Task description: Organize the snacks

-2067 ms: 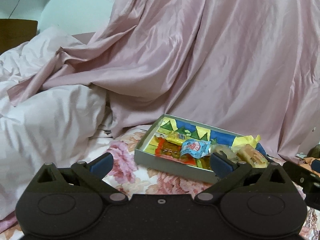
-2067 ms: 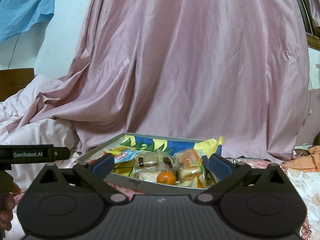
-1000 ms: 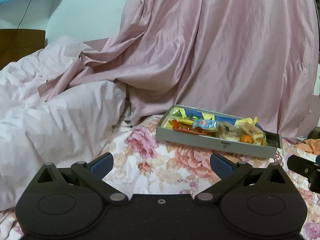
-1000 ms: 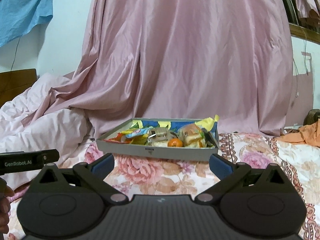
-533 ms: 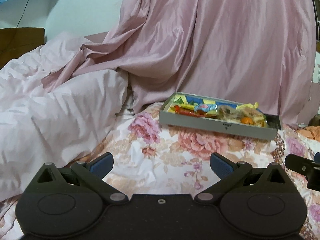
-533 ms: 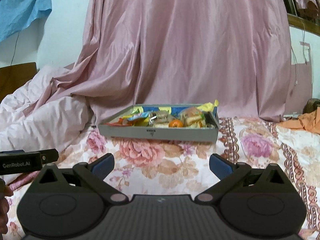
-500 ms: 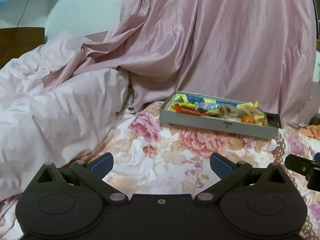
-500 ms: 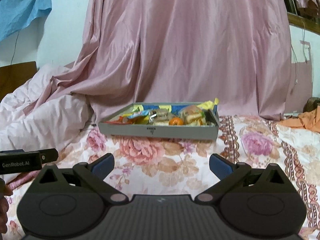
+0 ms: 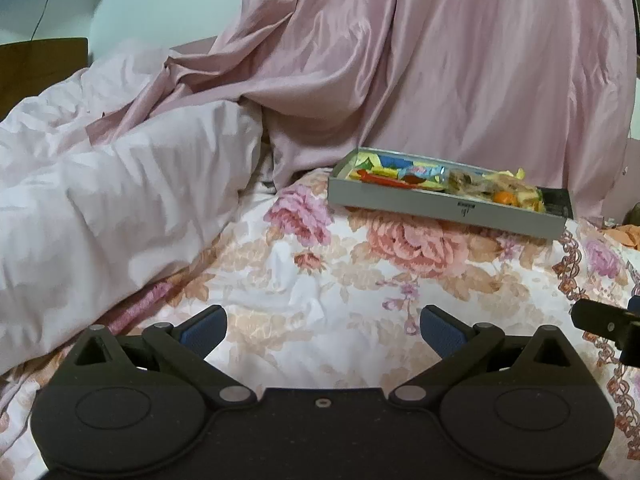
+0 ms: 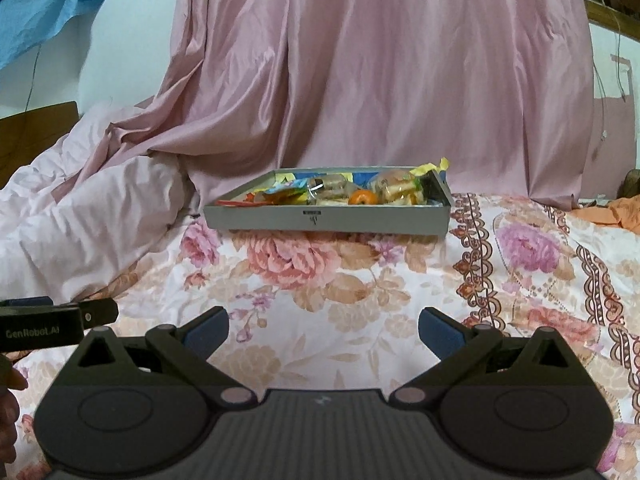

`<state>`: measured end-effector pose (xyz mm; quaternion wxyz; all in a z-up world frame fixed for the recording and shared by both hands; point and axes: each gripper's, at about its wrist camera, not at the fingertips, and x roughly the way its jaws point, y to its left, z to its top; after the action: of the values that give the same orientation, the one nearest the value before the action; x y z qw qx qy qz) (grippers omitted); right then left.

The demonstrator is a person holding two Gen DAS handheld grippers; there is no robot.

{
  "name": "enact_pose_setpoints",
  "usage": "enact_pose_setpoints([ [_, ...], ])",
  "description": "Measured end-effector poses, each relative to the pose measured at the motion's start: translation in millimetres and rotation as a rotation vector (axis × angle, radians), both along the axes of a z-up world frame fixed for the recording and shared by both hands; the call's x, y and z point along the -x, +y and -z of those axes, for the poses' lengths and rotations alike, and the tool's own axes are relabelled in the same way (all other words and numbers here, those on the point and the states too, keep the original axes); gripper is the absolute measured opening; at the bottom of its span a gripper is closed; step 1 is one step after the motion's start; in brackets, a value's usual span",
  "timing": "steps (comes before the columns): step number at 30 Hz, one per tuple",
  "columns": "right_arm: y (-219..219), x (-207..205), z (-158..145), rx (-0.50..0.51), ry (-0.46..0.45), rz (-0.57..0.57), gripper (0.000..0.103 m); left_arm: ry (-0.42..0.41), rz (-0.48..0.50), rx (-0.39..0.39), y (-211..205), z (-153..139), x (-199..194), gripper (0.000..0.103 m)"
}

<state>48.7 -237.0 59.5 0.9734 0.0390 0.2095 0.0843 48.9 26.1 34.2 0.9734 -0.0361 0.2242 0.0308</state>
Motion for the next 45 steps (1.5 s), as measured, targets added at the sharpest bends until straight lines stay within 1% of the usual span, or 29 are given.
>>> enact_pose_setpoints([
  [14,0.3,-6.0,14.1,0.005,0.04,0.002,0.103,0.028,0.01,-0.009,-1.2,13.3,-4.7,0.102],
  [45,0.4,-8.0,20.6,0.006,0.057,0.002,0.103,0.032,0.012,-0.012,-1.8,16.8,-5.7,0.102],
])
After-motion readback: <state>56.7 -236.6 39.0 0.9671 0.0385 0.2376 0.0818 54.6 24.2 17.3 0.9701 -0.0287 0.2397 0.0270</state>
